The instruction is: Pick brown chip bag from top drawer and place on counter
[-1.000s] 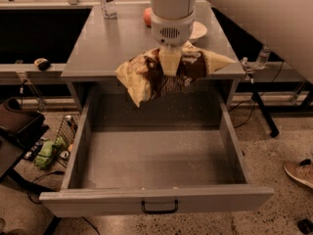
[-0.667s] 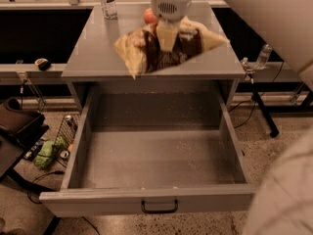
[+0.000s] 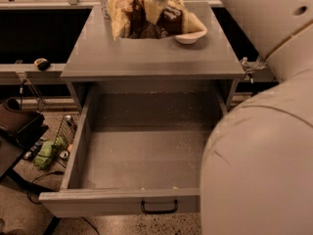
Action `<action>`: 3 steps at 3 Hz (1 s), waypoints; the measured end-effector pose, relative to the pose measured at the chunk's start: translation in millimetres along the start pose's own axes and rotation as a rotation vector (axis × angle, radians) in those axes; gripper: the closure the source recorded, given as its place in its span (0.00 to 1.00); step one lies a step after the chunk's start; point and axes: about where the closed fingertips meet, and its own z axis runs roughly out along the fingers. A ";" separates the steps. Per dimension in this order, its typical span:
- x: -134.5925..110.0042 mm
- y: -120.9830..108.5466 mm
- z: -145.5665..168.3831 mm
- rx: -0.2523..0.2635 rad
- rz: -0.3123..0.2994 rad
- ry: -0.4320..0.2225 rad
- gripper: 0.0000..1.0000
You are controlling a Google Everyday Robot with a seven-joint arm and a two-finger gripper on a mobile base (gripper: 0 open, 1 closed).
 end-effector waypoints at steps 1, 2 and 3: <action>-28.6 -5.3 53.6 -0.008 0.047 -0.048 1.00; -52.7 -0.2 112.1 -0.053 0.085 -0.079 1.00; -83.6 11.3 152.2 -0.077 0.098 -0.059 1.00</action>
Offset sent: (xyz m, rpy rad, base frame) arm 0.1212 0.0996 -0.1237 0.1975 0.0609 -0.0259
